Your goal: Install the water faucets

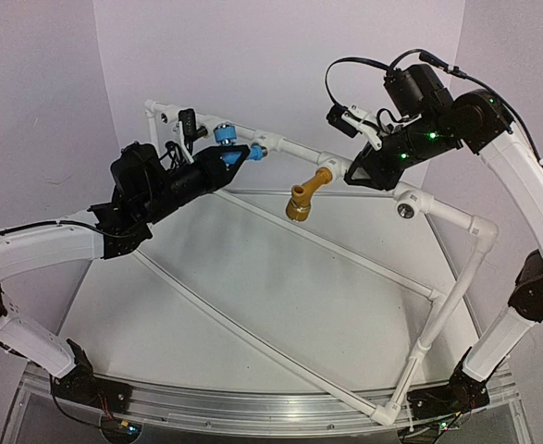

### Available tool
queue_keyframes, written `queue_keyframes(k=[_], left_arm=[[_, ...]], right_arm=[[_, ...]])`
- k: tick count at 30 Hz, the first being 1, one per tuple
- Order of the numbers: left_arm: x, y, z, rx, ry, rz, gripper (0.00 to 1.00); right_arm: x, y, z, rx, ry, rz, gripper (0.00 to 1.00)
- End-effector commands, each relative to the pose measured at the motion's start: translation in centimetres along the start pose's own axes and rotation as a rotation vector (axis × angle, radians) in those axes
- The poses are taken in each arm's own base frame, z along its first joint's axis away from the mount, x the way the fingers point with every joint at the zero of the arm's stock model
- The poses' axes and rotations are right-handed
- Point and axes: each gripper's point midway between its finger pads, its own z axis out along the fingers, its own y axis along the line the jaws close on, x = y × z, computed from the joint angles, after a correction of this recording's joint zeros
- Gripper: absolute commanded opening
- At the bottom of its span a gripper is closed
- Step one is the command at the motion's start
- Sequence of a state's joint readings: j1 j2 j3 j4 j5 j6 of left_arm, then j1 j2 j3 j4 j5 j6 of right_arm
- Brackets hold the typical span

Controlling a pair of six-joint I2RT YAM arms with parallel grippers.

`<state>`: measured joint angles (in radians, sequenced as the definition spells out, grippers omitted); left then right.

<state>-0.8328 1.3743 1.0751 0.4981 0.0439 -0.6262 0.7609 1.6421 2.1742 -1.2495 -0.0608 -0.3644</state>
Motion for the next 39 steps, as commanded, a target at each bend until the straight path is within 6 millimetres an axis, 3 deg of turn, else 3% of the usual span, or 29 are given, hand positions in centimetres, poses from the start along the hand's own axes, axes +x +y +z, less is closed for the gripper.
queue_keyframes(k=[1, 6, 13, 39], left_arm=[[-2.0, -1.2, -0.6, 0.027, -0.072, 0.042, 0.0], [-2.4, 0.0, -1.6, -0.038, -0.111, 0.077, 0.0], [-3.5, -0.2, -2.3, -0.05, -0.151, 0.112, 0.0], [-2.9, 0.0, 0.3, -0.008, -0.185, 0.119, 0.0]], right_arm=[[-0.2, 1.5, 1.5, -0.06, 0.01, 0.011, 0.0], [-0.4, 1.3, 1.4, -0.055, 0.007, 0.018, 0.0], [-0.4, 1.3, 1.6, -0.054, 0.01, 0.025, 0.0], [-0.7, 1.6, 1.7, -0.073, 0.001, 0.021, 0.0]])
